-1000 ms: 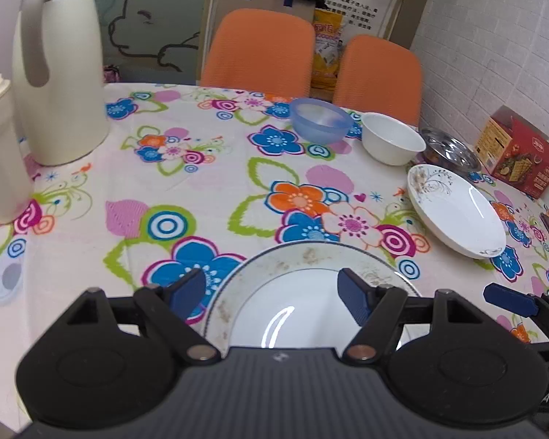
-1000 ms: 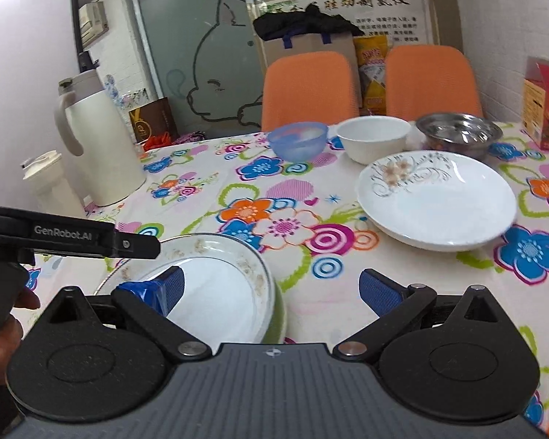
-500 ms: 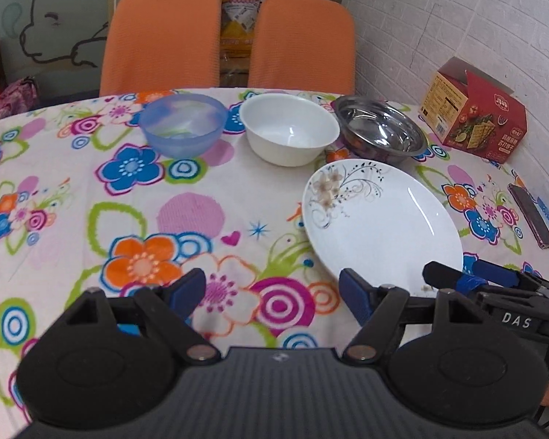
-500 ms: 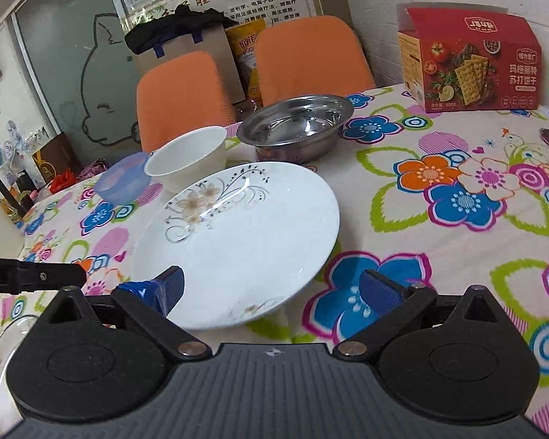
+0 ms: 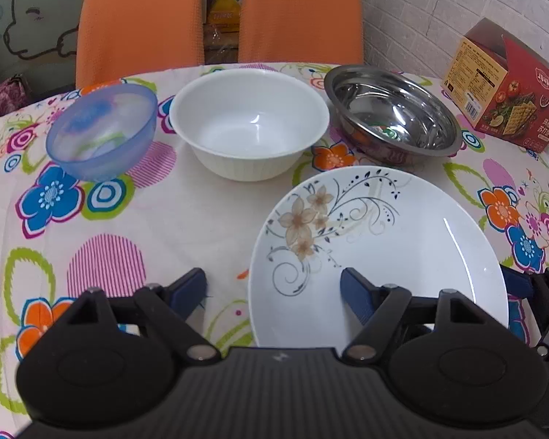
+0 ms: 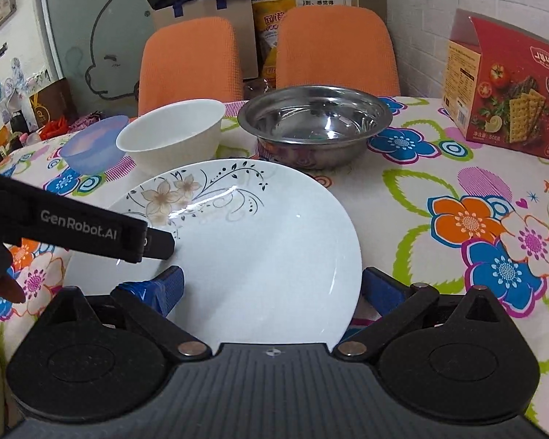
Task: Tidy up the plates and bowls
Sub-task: 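Grasp the rim of the flower-print white plate with both grippers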
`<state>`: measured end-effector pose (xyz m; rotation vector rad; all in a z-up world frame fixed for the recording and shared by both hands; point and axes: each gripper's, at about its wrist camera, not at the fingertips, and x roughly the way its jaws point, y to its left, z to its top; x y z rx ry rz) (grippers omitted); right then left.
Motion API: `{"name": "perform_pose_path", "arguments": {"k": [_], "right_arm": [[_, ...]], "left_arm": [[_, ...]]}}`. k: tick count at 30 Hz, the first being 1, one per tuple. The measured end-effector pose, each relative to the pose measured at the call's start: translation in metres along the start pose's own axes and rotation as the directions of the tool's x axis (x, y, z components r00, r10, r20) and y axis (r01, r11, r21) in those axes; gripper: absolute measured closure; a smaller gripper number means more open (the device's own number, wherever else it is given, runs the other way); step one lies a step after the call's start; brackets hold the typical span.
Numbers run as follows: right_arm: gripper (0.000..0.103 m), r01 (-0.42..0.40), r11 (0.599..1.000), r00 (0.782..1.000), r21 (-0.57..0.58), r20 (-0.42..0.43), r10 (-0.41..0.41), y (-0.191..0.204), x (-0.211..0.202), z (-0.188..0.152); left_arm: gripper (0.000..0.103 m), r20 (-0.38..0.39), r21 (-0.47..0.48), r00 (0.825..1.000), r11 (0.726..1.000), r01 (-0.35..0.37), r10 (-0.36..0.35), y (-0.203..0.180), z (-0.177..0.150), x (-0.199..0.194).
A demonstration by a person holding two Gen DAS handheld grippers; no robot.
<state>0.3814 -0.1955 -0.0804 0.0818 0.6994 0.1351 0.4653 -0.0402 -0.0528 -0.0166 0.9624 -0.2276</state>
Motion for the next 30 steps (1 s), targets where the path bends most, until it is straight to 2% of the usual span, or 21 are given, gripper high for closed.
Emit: {"name": "perform_pose_path", "arguments": {"k": [5, 6, 8, 17, 20, 25, 27, 28, 29, 30], "right_arm": [[0.012, -0.015, 1.000, 0.999, -0.018, 0.040, 0.016, -0.001, -0.001, -0.005], [0.012, -0.016, 1.000, 0.999, -0.019, 0.040, 0.017, -0.001, -0.001, -0.004], [0.012, -0.011, 1.000, 0.999, -0.019, 0.040, 0.011, 0.000, -0.001, -0.004], [0.012, 0.002, 1.000, 0.999, -0.009, 0.041, -0.002, 0.003, 0.000, -0.004], [0.012, -0.035, 0.999, 0.999, -0.038, 0.039, 0.037, 0.006, -0.001, -0.006], [0.012, -0.024, 0.999, 0.999, -0.026, 0.042, 0.025, 0.009, -0.002, -0.007], [0.011, -0.005, 1.000, 0.999, -0.012, 0.037, 0.006, 0.013, -0.002, -0.007], [0.011, -0.003, 1.000, 1.000, -0.010, 0.030, 0.003, 0.016, -0.004, -0.007], [0.011, 0.004, 1.000, 1.000, -0.010, 0.024, -0.004, 0.019, -0.005, -0.007], [0.011, 0.013, 1.000, 1.000, 0.005, 0.025, -0.013, 0.019, -0.006, -0.008]], "left_arm": [[0.018, 0.028, 0.024, 0.999, 0.999, -0.021, 0.020, -0.004, -0.003, 0.001], [0.005, 0.019, 0.028, 1.000, 0.999, -0.023, 0.023, -0.005, -0.004, 0.003], [0.003, 0.025, 0.045, 0.999, 0.999, -0.030, 0.029, -0.008, -0.007, 0.005], [0.003, 0.042, 0.037, 0.999, 0.999, -0.034, 0.032, -0.007, -0.008, 0.005], [0.003, 0.042, 0.038, 0.999, 0.999, -0.033, 0.031, -0.008, -0.007, 0.006], [0.003, 0.030, 0.038, 0.999, 0.999, -0.037, 0.036, -0.010, -0.007, 0.006], [0.009, 0.022, 0.060, 1.000, 0.998, -0.010, 0.009, -0.017, -0.007, 0.004], [0.018, 0.017, 0.088, 1.000, 0.996, 0.023, -0.024, -0.026, -0.009, 0.001], [0.018, 0.009, 0.076, 1.000, 0.997, -0.003, 0.002, -0.029, -0.009, 0.000], [0.018, -0.002, 0.057, 1.000, 0.998, 0.002, -0.002, -0.028, -0.008, 0.000]]}}
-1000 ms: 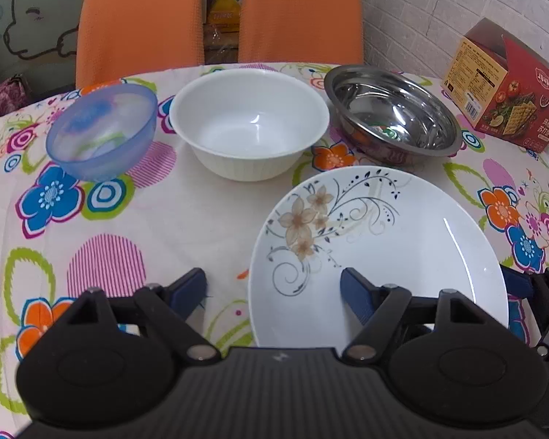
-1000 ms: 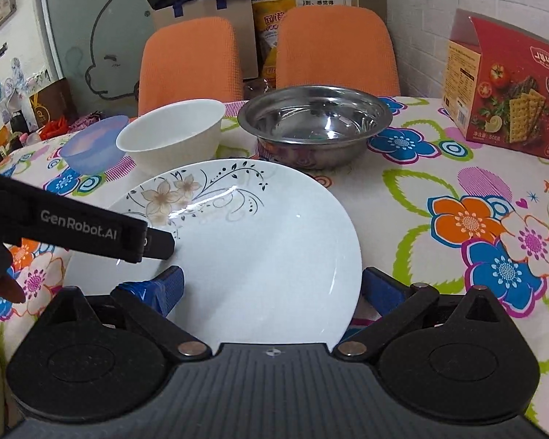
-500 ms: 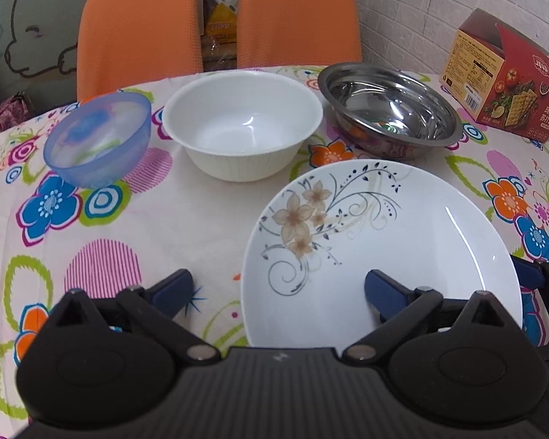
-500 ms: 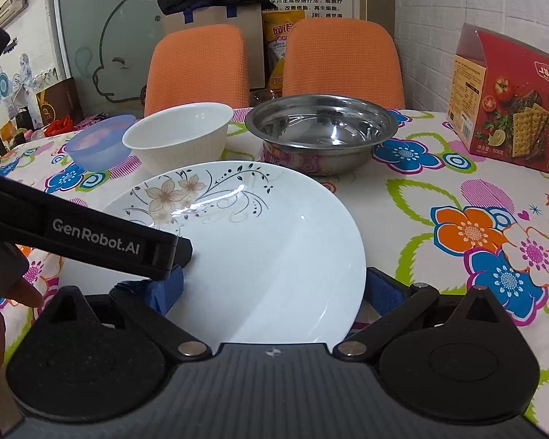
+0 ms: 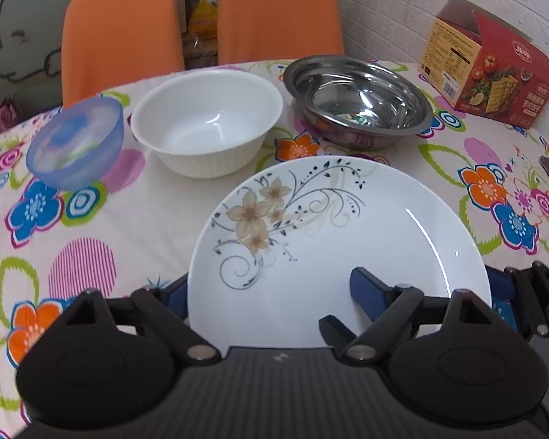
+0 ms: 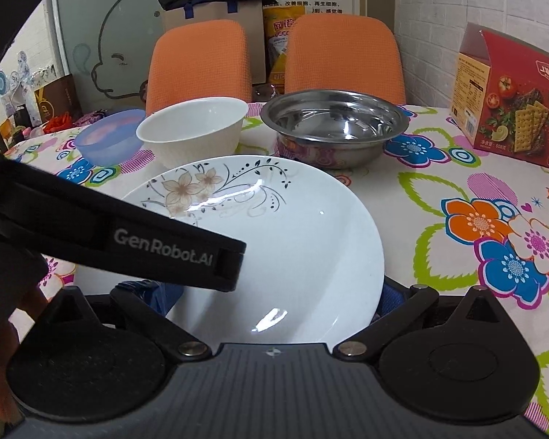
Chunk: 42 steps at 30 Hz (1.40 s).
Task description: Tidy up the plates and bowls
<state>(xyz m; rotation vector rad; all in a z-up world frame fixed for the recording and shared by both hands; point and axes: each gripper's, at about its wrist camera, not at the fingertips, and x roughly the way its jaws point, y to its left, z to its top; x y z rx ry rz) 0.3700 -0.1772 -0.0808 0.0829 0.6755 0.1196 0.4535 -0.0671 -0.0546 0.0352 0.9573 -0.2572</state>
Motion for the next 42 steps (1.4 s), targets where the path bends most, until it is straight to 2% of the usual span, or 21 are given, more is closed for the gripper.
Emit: {"name": "perform_pose_path", "arguments": {"k": [3, 9, 15, 21, 26, 33, 38, 42], "right_arm": [[0.012, -0.022, 1.000, 1.000, 0.013, 0.003, 0.022, -0.002, -0.005, -0.002], [0.012, -0.009, 1.000, 1.000, 0.021, 0.030, 0.008, 0.001, -0.022, -0.007], [0.012, 0.018, 1.000, 0.997, 0.003, 0.077, -0.019, 0.006, -0.044, -0.008], [0.012, 0.016, 1.000, 0.994, -0.020, 0.110, -0.014, 0.022, -0.074, -0.008], [0.012, -0.048, 0.997, 0.988, -0.062, 0.145, 0.057, 0.060, -0.101, -0.015], [0.012, -0.190, 0.970, 0.969, -0.149, 0.132, 0.210, 0.134, -0.121, -0.035], [0.012, -0.264, 0.947, 0.957, -0.183, 0.071, 0.281, 0.172, -0.123, -0.056], [0.012, -0.262, 0.946, 0.961, -0.193, 0.034, 0.273, 0.185, -0.119, -0.068]], "left_arm": [[0.018, -0.005, 0.004, 1.000, 1.000, 0.012, -0.012, 0.002, -0.001, -0.001], [0.018, -0.007, 0.001, 0.999, 0.999, 0.044, -0.044, 0.000, -0.010, -0.014], [0.018, 0.052, 0.034, 0.998, 0.999, 0.039, -0.041, -0.009, -0.014, -0.038], [0.018, 0.087, 0.009, 0.994, 0.998, 0.059, -0.060, 0.002, -0.028, -0.074], [0.018, 0.125, -0.067, 0.992, 0.997, 0.032, -0.023, 0.035, -0.056, -0.120], [0.018, 0.146, -0.162, 0.983, 0.983, -0.089, 0.113, 0.099, -0.112, -0.176], [0.018, 0.117, -0.209, 0.978, 0.967, -0.146, 0.173, 0.132, -0.154, -0.189], [0.018, 0.095, -0.236, 0.984, 0.963, -0.127, 0.153, 0.144, -0.171, -0.182]]}}
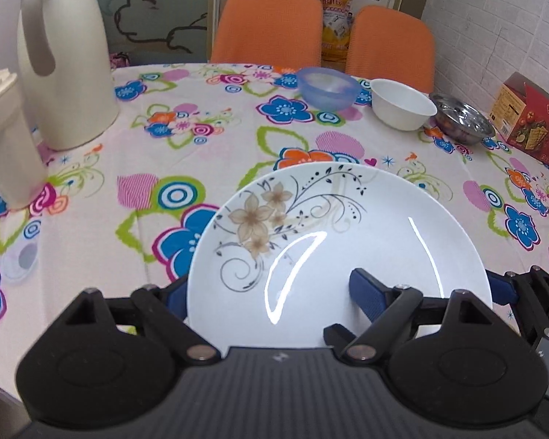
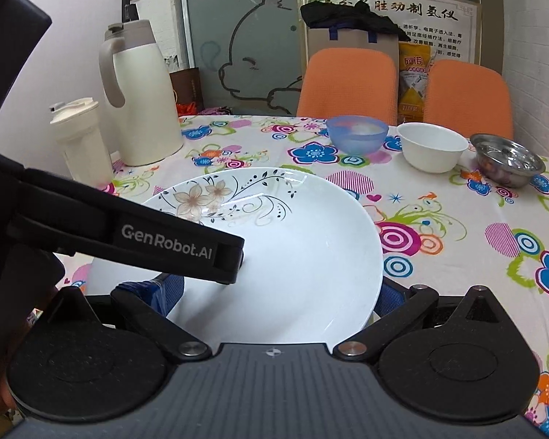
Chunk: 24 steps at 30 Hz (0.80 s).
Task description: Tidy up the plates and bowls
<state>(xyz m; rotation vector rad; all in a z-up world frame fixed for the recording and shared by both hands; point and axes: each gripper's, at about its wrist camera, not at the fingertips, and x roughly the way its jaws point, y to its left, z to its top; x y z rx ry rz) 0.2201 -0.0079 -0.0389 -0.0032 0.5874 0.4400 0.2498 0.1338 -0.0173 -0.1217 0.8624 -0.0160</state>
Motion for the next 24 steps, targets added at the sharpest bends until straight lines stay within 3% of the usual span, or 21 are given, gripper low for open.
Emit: {"name": "perform_pose_path", "arguments": {"k": [6, 13, 15, 19, 24], "right_arm": [[0.012, 0.011, 1.000, 1.000, -0.014, -0.011, -0.011, 0.008, 0.003, -0.011], [0.013, 0.004, 1.000, 1.000, -0.019, 0.008, -0.004, 0.007, 0.002, -0.014], [0.013, -0.010, 1.000, 1.000, 0.010, 0.020, 0.010, 0.003, 0.000, -0.014], [0.013, -0.020, 0.997, 0.999, 0.074, 0.040, 0.017, -0.004, -0.005, -0.012], [0.013, -0.028, 0.996, 0.999, 0.083, -0.023, 0.030, -0.010, 0.004, -0.015]], "left_arm": [[0.018, -0.013, -0.034, 0.999, 0.998, 0.047, -0.048, 0.012, -0.013, 0.010], [0.018, 0.021, -0.028, 0.998, 0.998, 0.057, -0.056, 0.014, -0.017, 0.007], [0.010, 0.035, -0.028, 0.998, 0.998, 0.057, -0.056, 0.016, -0.016, 0.003], [0.010, 0.073, -0.014, 0.996, 0.999, 0.048, -0.047, 0.018, -0.011, -0.009], [0.010, 0.091, -0.024, 0.995, 0.999, 0.047, -0.045, 0.019, -0.006, -0.014]]}}
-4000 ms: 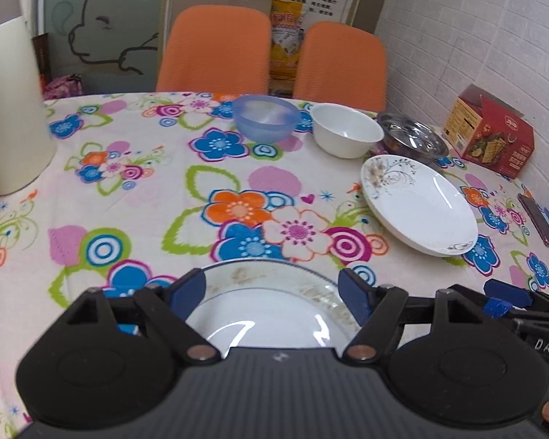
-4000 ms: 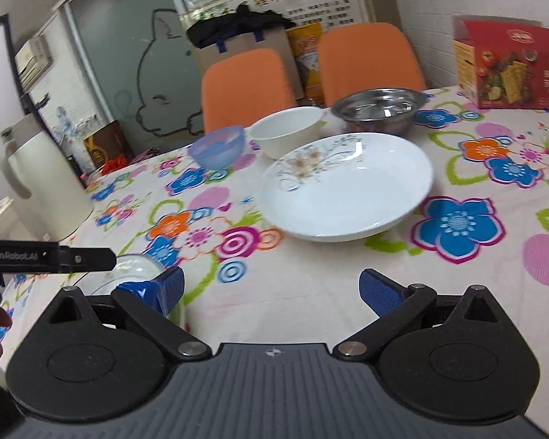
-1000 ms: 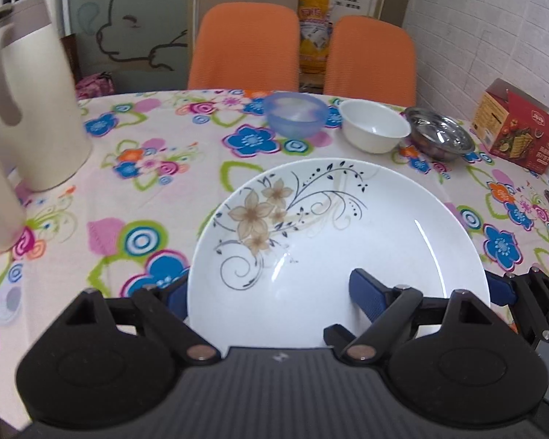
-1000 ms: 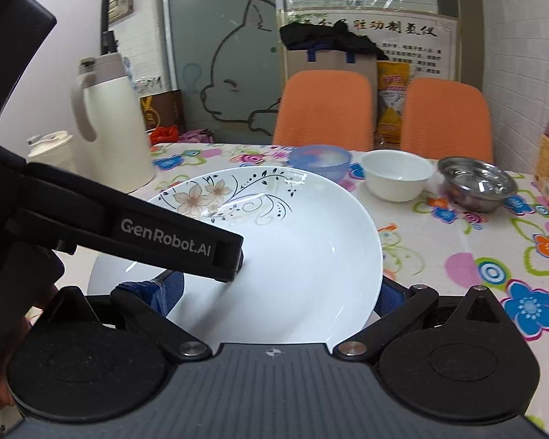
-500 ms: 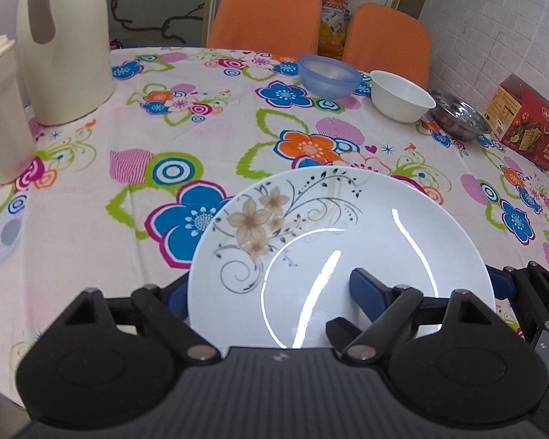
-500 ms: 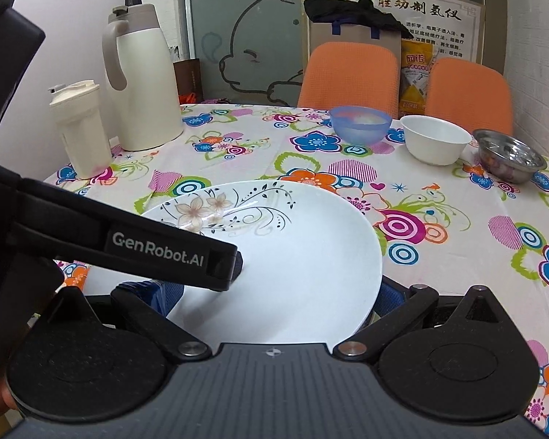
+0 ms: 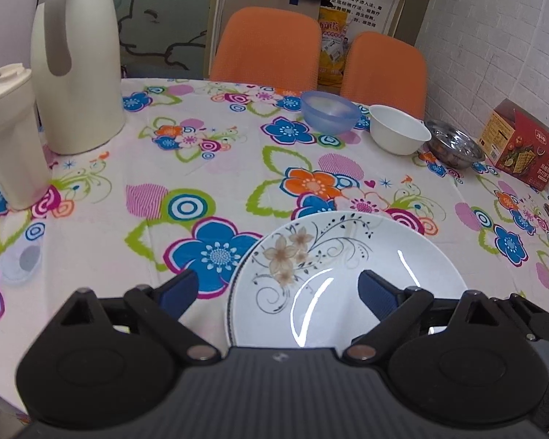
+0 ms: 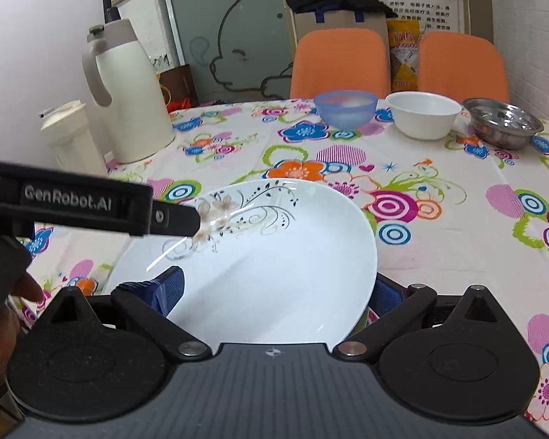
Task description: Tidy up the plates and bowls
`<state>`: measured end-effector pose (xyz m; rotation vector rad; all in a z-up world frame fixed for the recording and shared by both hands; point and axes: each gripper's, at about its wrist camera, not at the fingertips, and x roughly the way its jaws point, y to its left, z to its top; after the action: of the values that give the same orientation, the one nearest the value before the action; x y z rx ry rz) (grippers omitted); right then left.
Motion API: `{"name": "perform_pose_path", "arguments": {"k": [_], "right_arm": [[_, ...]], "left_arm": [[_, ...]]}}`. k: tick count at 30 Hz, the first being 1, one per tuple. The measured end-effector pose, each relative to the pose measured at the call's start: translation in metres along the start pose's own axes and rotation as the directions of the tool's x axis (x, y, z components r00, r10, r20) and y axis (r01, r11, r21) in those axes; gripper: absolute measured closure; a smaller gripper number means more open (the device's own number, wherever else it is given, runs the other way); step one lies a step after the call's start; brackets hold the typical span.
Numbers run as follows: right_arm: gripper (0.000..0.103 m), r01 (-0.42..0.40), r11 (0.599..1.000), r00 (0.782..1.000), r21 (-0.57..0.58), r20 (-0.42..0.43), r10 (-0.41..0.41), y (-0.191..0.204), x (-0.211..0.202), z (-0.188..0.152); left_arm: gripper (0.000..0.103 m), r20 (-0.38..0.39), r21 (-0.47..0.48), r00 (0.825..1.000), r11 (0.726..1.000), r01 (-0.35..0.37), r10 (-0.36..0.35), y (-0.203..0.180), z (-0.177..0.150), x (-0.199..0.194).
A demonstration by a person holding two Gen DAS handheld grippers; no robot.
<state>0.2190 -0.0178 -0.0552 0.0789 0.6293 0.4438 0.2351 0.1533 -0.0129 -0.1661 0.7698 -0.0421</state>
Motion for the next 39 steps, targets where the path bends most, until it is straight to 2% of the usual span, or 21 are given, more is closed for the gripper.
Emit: {"name": "perform_pose_path", "arguments": {"k": [3, 7, 13, 17, 21, 25, 29, 32, 33, 36, 37, 39], "right_arm": [[0.013, 0.011, 0.999, 1.000, -0.049, 0.005, -0.010, 0.003, -0.002, -0.001], [0.013, 0.011, 0.999, 0.996, 0.037, 0.091, -0.014, -0.017, -0.018, 0.005], [0.013, 0.064, 0.991, 0.994, 0.117, 0.082, -0.074, -0.060, -0.031, 0.008], [0.013, 0.141, 0.980, 0.987, 0.139, 0.064, -0.151, -0.104, -0.038, 0.020], [0.013, 0.235, 0.964, 0.969, 0.127, 0.048, -0.243, -0.155, -0.037, 0.049], [0.013, 0.344, 0.931, 0.937, 0.122, 0.013, -0.348, -0.213, -0.015, 0.101], [0.013, 0.430, 0.901, 0.902, 0.064, -0.068, -0.426, -0.262, 0.033, 0.152], [0.013, 0.488, 0.873, 0.864, 0.021, -0.152, -0.480, -0.286, 0.079, 0.175], [0.013, 0.510, 0.860, 0.843, -0.009, -0.196, -0.501, -0.294, 0.097, 0.178], [0.013, 0.531, 0.844, 0.797, -0.080, -0.291, -0.529, -0.309, 0.136, 0.178], [0.013, 0.522, 0.849, 0.796, -0.084, -0.308, -0.520, -0.311, 0.142, 0.177], [0.013, 0.494, 0.867, 0.810, -0.064, -0.329, -0.486, -0.315, 0.146, 0.177]], "left_arm": [[0.010, 0.001, -0.003, 1.000, 1.000, -0.003, 0.003, -0.002, 0.000, 0.000], [0.010, 0.000, 0.001, 1.000, 1.000, 0.004, -0.004, -0.006, 0.001, -0.003], [0.010, 0.000, 0.031, 0.999, 0.999, 0.033, -0.033, -0.025, 0.008, -0.001], [0.010, -0.017, 0.064, 0.997, 0.995, 0.073, -0.072, -0.047, 0.014, 0.008], [0.009, -0.050, 0.088, 0.993, 0.990, 0.111, -0.106, -0.068, 0.024, 0.024], [0.009, -0.069, 0.114, 0.990, 0.985, 0.127, -0.119, -0.087, 0.035, 0.040], [0.009, -0.073, 0.120, 0.990, 0.984, 0.133, -0.125, -0.091, 0.043, 0.047], [0.009, -0.080, 0.115, 0.991, 0.987, 0.113, -0.104, -0.086, 0.046, 0.052], [0.009, -0.083, 0.113, 0.992, 0.988, 0.105, -0.096, -0.083, 0.047, 0.054], [0.009, -0.089, 0.101, 0.994, 0.992, 0.077, -0.068, -0.071, 0.049, 0.059], [0.009, -0.091, 0.096, 0.994, 0.993, 0.069, -0.061, -0.067, 0.050, 0.061], [0.009, -0.096, 0.082, 0.994, 0.995, 0.062, -0.054, -0.061, 0.051, 0.064]]}}
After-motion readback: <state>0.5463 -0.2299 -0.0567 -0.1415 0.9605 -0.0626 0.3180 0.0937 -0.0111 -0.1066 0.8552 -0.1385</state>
